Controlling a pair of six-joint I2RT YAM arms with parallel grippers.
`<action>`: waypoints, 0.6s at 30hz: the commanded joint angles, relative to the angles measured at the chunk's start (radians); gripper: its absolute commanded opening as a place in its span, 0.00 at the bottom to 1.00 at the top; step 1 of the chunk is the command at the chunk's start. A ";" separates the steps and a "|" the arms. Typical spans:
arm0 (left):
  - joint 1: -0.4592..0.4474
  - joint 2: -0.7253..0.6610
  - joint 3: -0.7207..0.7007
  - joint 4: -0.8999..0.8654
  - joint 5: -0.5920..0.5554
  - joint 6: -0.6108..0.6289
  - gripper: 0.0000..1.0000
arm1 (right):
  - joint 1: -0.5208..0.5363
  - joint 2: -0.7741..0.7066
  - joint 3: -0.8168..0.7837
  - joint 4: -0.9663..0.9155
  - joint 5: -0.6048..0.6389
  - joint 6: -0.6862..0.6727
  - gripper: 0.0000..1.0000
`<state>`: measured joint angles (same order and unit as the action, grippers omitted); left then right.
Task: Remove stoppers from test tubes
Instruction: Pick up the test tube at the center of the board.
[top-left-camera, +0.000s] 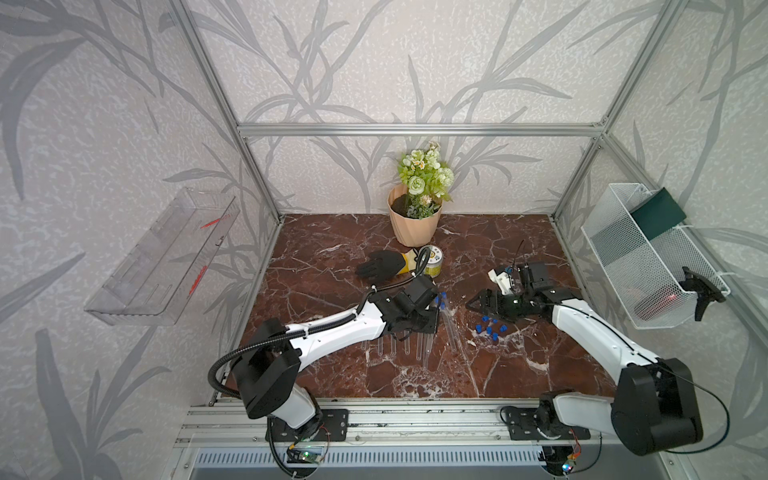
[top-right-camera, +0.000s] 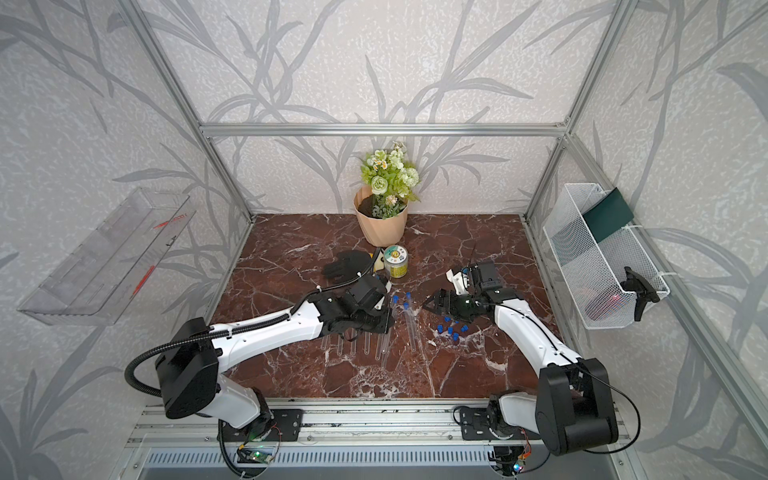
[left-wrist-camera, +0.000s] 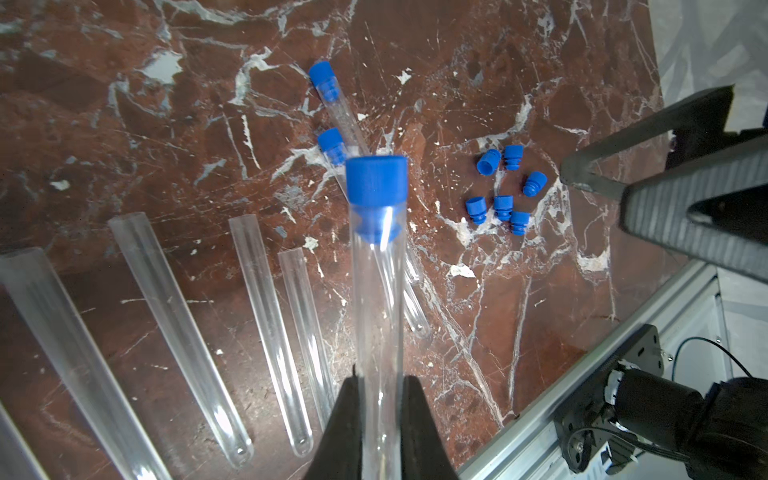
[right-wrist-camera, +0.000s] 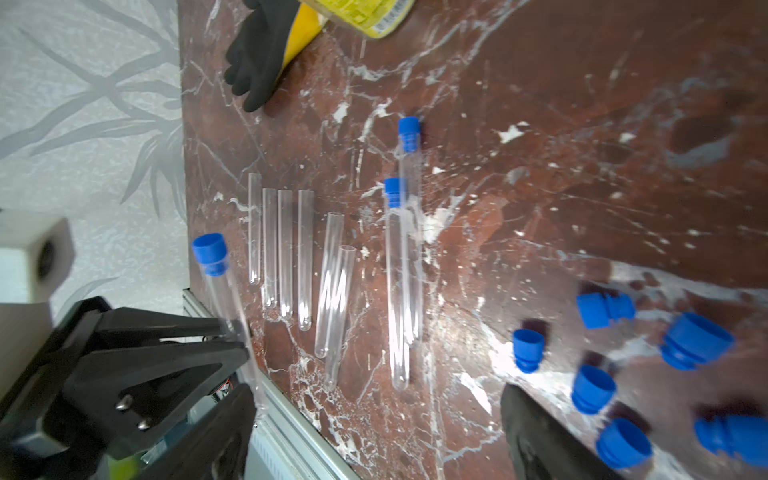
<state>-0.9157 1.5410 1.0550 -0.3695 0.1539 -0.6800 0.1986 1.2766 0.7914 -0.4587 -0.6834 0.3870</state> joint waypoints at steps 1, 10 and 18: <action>-0.005 -0.034 -0.023 0.075 0.056 0.015 0.09 | 0.044 -0.021 -0.007 0.090 -0.041 0.039 0.92; -0.014 -0.056 -0.054 0.130 0.108 0.011 0.09 | 0.121 0.012 -0.044 0.264 -0.056 0.168 0.88; -0.028 -0.056 -0.067 0.156 0.108 -0.007 0.09 | 0.165 0.052 -0.020 0.331 -0.068 0.195 0.74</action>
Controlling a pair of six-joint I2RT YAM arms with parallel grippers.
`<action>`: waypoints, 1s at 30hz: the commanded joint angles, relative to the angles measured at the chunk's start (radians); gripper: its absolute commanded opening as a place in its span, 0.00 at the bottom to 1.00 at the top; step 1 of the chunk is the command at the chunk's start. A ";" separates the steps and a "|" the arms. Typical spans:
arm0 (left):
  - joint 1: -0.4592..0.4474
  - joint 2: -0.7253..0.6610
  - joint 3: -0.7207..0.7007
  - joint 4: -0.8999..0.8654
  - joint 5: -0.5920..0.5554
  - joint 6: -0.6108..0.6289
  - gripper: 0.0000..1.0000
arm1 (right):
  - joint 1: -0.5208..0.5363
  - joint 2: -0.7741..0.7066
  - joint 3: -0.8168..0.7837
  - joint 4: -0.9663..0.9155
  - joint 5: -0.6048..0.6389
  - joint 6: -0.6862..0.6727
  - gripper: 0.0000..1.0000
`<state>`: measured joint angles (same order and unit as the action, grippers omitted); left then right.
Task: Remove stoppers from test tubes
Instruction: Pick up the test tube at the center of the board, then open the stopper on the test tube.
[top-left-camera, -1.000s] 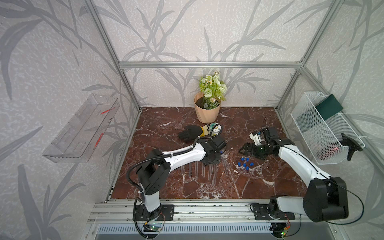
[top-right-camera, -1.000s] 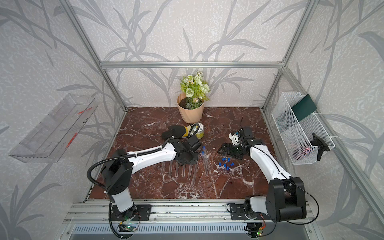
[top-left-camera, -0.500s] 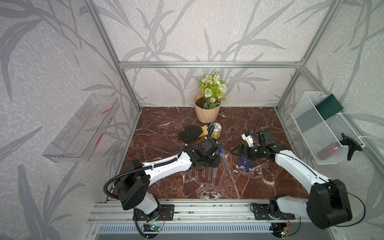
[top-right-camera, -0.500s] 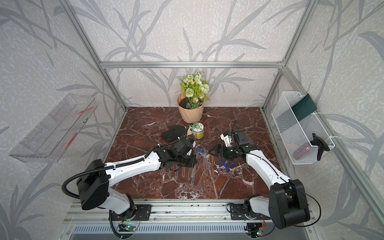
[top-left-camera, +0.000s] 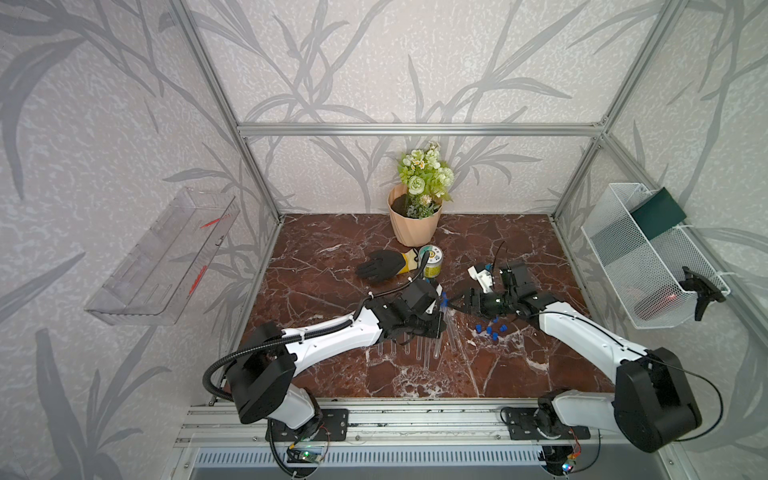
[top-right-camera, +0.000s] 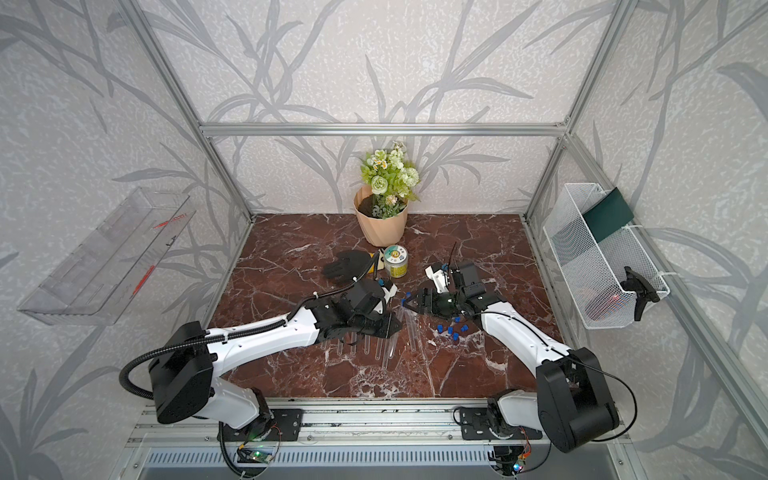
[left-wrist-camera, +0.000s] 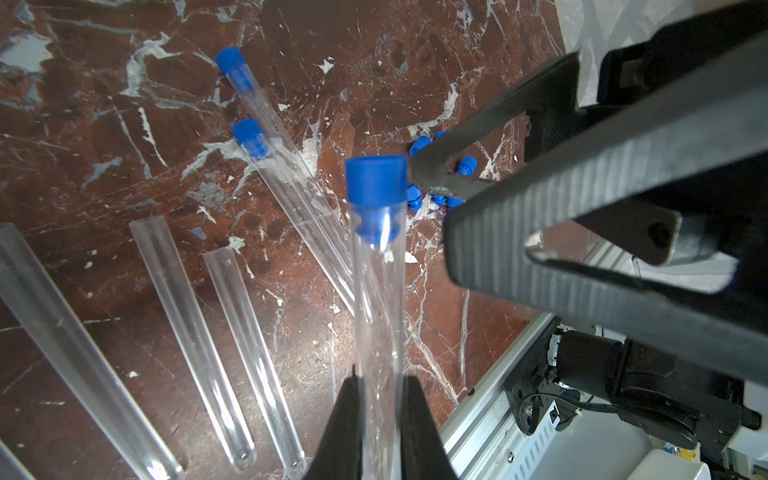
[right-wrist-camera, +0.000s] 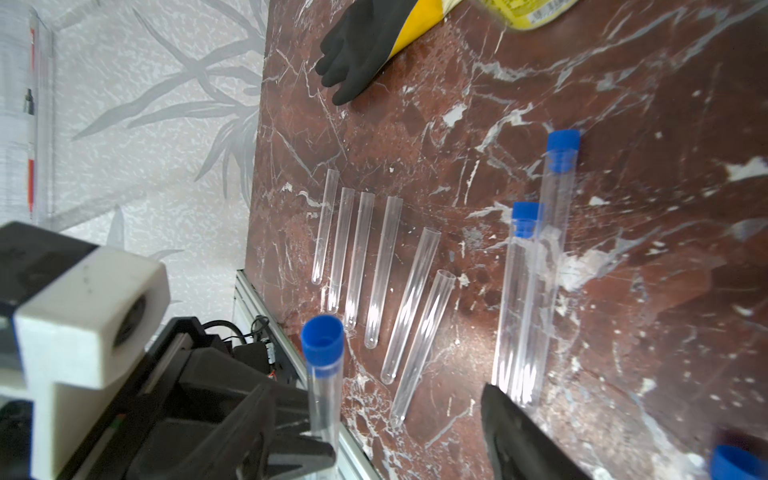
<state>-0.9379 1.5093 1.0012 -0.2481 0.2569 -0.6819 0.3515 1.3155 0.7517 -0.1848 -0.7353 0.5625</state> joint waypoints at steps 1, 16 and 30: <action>-0.007 -0.024 -0.012 0.036 0.005 -0.005 0.09 | 0.014 0.021 0.024 0.060 -0.019 0.022 0.72; -0.015 -0.028 -0.007 0.035 0.005 -0.009 0.09 | 0.035 0.062 0.035 0.115 -0.018 0.045 0.48; -0.016 -0.029 -0.007 0.036 0.007 -0.005 0.06 | 0.035 0.078 0.034 0.169 -0.022 0.069 0.36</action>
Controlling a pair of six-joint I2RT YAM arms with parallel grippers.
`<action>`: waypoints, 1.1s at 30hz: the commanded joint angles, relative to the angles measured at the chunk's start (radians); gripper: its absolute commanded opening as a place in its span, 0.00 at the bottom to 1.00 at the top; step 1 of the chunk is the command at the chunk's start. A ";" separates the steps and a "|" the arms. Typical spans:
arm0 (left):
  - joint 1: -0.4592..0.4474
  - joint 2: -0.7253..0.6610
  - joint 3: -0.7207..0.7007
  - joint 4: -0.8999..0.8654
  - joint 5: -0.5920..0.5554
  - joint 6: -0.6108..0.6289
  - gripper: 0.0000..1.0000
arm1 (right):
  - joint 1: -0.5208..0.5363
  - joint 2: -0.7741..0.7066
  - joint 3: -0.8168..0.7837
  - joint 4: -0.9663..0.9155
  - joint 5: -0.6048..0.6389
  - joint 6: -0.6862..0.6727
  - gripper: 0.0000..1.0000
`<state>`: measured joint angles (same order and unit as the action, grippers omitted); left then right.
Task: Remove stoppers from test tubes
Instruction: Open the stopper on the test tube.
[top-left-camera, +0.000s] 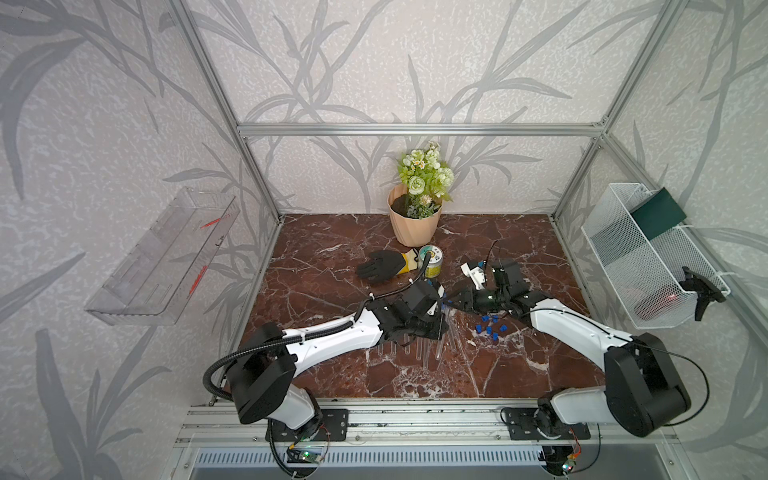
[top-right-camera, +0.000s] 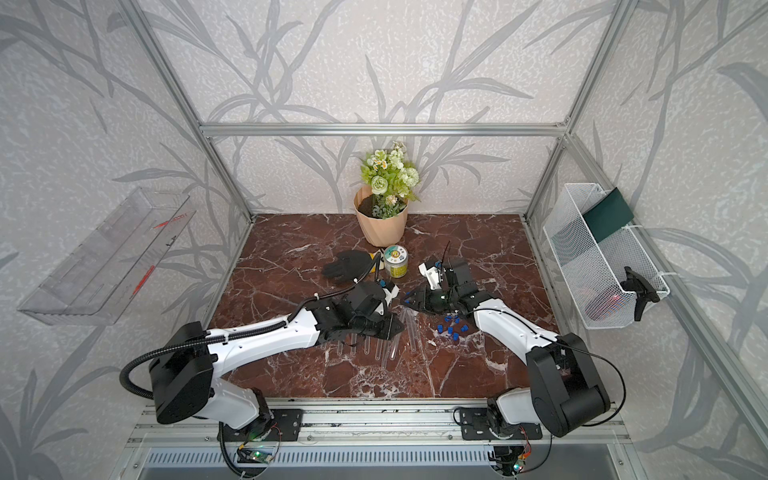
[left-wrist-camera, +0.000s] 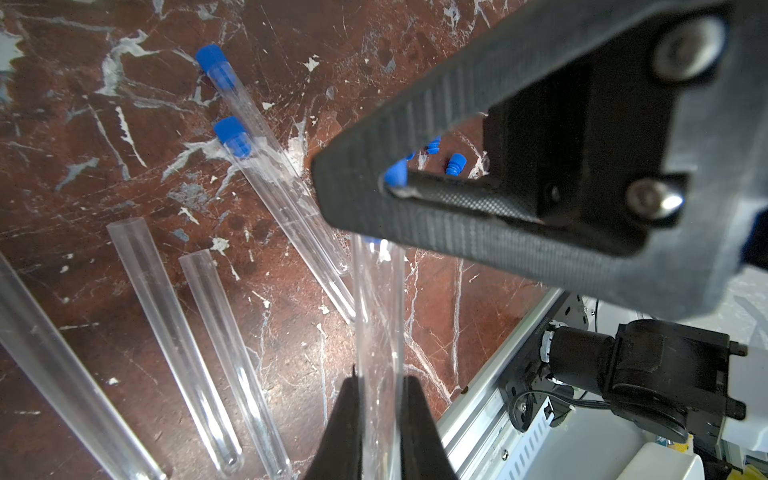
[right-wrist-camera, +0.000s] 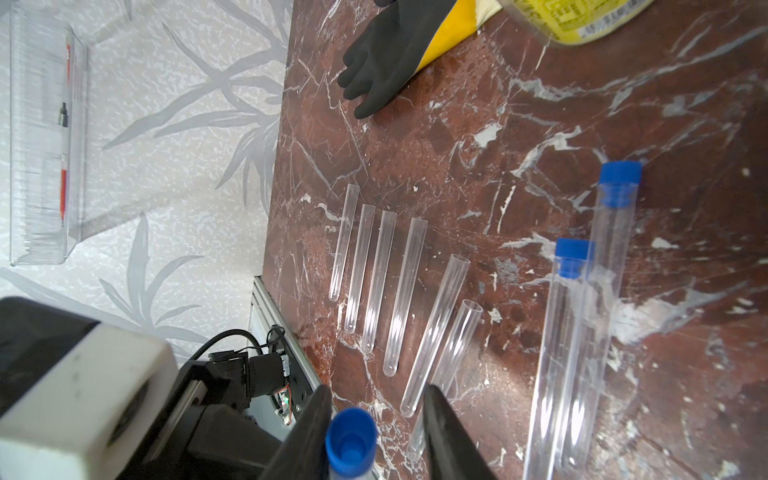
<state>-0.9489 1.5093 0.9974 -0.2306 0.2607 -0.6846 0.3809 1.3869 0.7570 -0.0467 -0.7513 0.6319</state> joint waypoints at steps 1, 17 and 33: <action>-0.005 -0.029 -0.003 0.018 0.004 -0.002 0.06 | 0.006 0.009 0.030 0.033 -0.006 0.014 0.35; -0.005 -0.020 0.006 0.010 -0.006 0.005 0.06 | 0.006 0.014 0.032 0.039 -0.011 0.033 0.20; -0.005 -0.002 0.021 0.000 -0.017 0.008 0.06 | 0.005 0.024 0.044 0.032 -0.019 0.024 0.16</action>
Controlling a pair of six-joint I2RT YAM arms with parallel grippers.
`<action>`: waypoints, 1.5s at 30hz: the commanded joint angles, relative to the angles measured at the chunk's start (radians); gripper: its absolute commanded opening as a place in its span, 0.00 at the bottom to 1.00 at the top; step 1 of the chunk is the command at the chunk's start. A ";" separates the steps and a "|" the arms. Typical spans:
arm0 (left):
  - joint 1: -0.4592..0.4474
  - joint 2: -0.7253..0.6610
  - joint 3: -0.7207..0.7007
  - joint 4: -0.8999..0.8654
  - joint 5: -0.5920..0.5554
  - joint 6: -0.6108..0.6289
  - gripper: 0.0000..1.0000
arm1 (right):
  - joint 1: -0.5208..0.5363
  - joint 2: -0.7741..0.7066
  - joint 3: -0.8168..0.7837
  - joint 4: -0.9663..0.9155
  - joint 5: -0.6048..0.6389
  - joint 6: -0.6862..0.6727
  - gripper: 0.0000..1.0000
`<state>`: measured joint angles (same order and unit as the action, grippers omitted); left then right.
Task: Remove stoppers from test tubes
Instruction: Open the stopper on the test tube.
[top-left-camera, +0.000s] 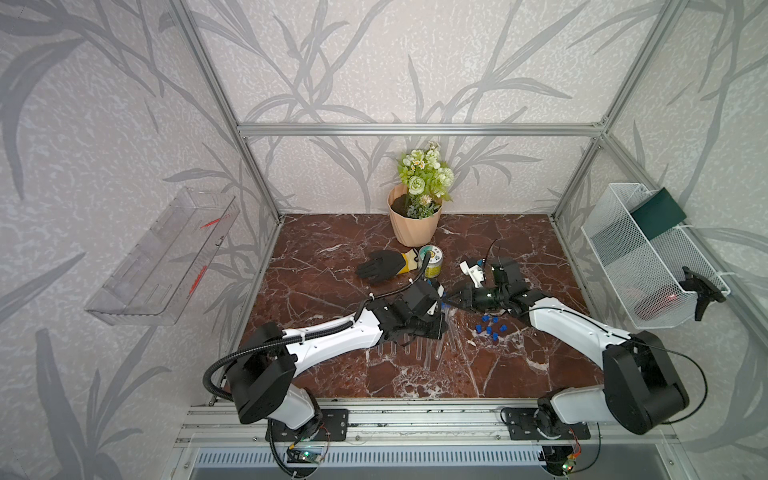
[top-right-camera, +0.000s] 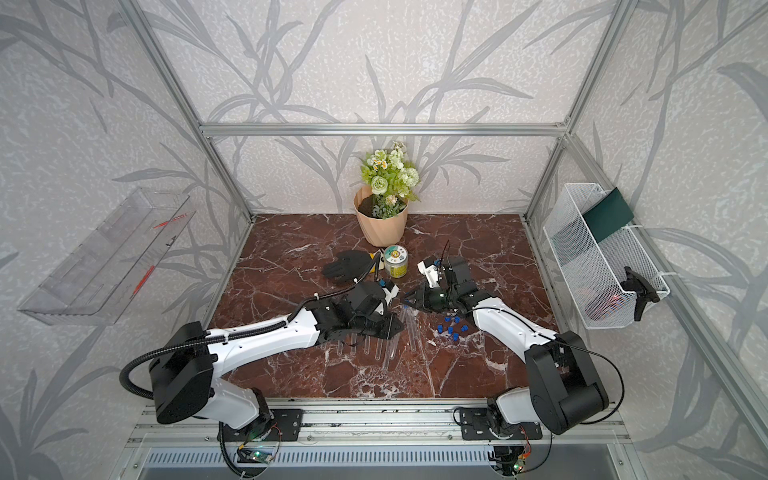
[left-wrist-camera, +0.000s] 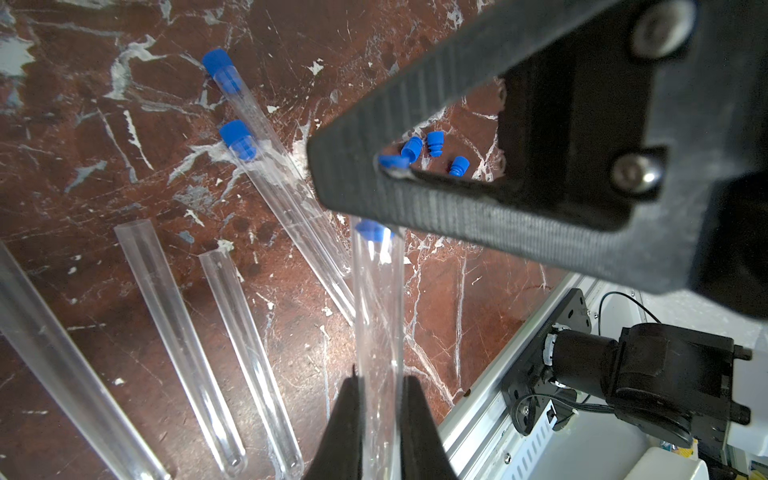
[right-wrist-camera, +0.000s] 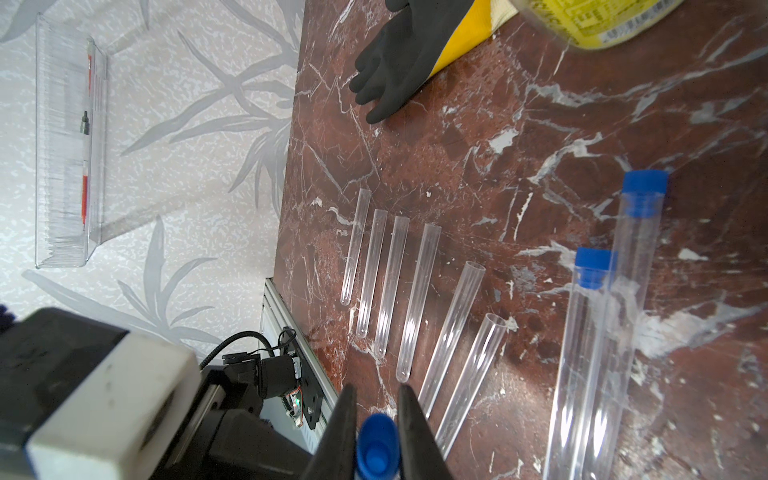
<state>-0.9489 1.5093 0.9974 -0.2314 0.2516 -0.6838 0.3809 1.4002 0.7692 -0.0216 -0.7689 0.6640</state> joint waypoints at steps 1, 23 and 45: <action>-0.005 0.000 0.023 0.000 -0.008 0.007 0.06 | 0.005 0.011 0.032 0.006 -0.002 -0.010 0.15; -0.007 0.002 0.026 -0.025 -0.008 0.019 0.03 | -0.028 0.047 0.118 -0.047 0.004 -0.055 0.09; -0.015 0.027 0.042 -0.042 0.008 0.033 0.03 | -0.040 0.109 0.220 -0.108 0.015 -0.096 0.08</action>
<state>-0.9638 1.5280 1.0180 -0.2615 0.2562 -0.6643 0.3450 1.5017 0.9611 -0.1196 -0.7658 0.5930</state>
